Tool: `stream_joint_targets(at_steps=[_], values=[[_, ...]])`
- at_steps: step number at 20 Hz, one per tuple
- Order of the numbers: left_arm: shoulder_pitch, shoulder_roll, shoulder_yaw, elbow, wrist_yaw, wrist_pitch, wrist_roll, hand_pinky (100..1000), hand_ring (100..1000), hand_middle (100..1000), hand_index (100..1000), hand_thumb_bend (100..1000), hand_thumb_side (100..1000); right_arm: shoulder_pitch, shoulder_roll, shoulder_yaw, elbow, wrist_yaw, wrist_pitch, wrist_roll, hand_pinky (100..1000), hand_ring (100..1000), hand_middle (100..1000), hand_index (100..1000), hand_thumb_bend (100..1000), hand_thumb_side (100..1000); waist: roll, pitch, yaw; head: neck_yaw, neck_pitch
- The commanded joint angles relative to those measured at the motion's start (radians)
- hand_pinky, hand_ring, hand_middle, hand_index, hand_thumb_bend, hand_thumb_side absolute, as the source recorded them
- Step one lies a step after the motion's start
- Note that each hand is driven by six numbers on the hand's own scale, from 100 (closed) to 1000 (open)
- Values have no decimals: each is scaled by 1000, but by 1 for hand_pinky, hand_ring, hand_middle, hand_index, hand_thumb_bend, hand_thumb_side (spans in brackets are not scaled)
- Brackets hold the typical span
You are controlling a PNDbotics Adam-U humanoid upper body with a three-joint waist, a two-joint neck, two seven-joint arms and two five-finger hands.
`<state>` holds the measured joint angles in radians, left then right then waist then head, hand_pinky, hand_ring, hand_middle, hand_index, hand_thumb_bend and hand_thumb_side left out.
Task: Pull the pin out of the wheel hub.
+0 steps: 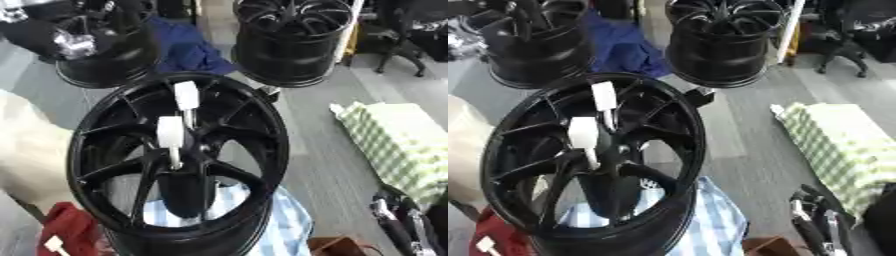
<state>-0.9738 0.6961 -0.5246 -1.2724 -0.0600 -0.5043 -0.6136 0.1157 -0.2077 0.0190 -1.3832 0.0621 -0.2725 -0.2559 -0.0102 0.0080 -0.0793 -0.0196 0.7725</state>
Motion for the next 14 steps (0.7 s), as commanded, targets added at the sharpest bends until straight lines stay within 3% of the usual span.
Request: stream_joint_targets(at_steps=[1,6,14], values=[[-46,-47,-39,80,-157,-389,-293,697,590,739,920,186,619,-2,-22,0,-8,-5,-2,1,628,621,620,835,100,530,-1,-16,0,-3,-3],[-64,-103,-60,126,-271,-402,-293,725,627,760,918,206,618,-1,-19,0,-7,-5,-2,0,628,621,620,835,100,529,-2,-18,1,-4,-3],[-56,-114,-116,113,-266,-403,-293,730,640,758,914,231,622,-1,-19,1,-5,-5,-2,-1,628,621,619,834,100,530,-1,-18,-2,0,-3]])
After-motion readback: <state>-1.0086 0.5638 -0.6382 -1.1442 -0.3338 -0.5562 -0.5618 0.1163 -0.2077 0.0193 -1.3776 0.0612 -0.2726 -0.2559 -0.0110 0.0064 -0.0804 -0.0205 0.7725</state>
